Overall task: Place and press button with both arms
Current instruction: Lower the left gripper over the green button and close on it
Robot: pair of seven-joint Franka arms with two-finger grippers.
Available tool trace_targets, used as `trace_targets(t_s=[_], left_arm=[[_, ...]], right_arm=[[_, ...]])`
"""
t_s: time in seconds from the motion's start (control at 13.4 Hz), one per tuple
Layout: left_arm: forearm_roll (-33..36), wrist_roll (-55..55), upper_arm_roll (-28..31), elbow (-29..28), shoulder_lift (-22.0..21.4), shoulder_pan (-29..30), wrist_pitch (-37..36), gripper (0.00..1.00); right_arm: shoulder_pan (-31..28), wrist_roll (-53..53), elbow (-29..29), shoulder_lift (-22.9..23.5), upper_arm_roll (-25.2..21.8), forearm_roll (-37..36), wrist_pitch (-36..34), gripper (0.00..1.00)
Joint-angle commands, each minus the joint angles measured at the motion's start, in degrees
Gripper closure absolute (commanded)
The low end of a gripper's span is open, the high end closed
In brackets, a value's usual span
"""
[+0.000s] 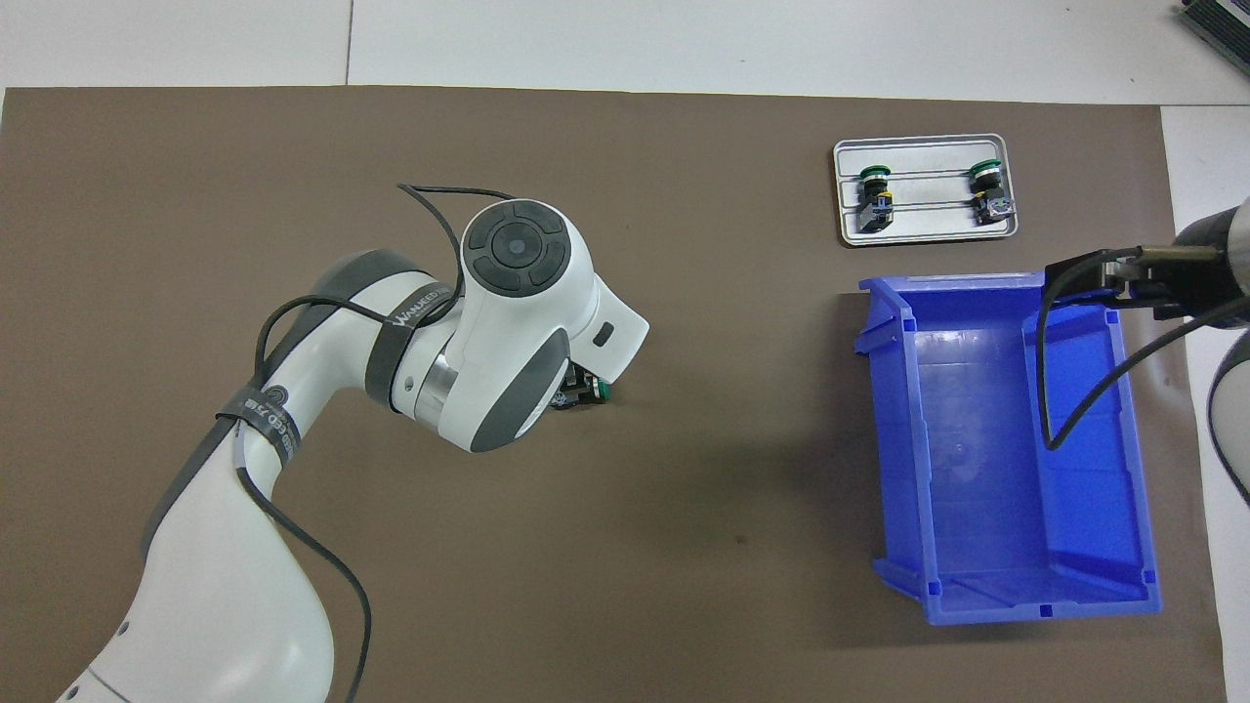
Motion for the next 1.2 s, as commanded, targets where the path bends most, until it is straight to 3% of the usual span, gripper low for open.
trace_targets(t_s=[0.0,0.22,0.82,1.12], left_arm=[[0.0,0.6,0.6,-4.6,-0.6,-2.6,5.2,0.11],[0.0,0.6,0.6,-10.3,-1.5,-3.3,9.4,0.12],[0.0,0.4,0.7,-15.4,-1.4,-4.8,16.2,0.14],[0.1,0.4,0.7,-15.4,-1.3,-4.8,16.3,0.27]], right_arm=[[-0.3,-4.0,0.9,1.3,0.2,0.9,-1.0,0.00],[-0.4,-4.0,-0.2,0.9,0.2,1.0,-0.2,0.00],[-0.3,-3.8,-0.3,0.8,0.2,1.0,-0.8,0.00],[-0.3,-3.8,-0.3,0.8,0.2,1.0,-0.8,0.00]])
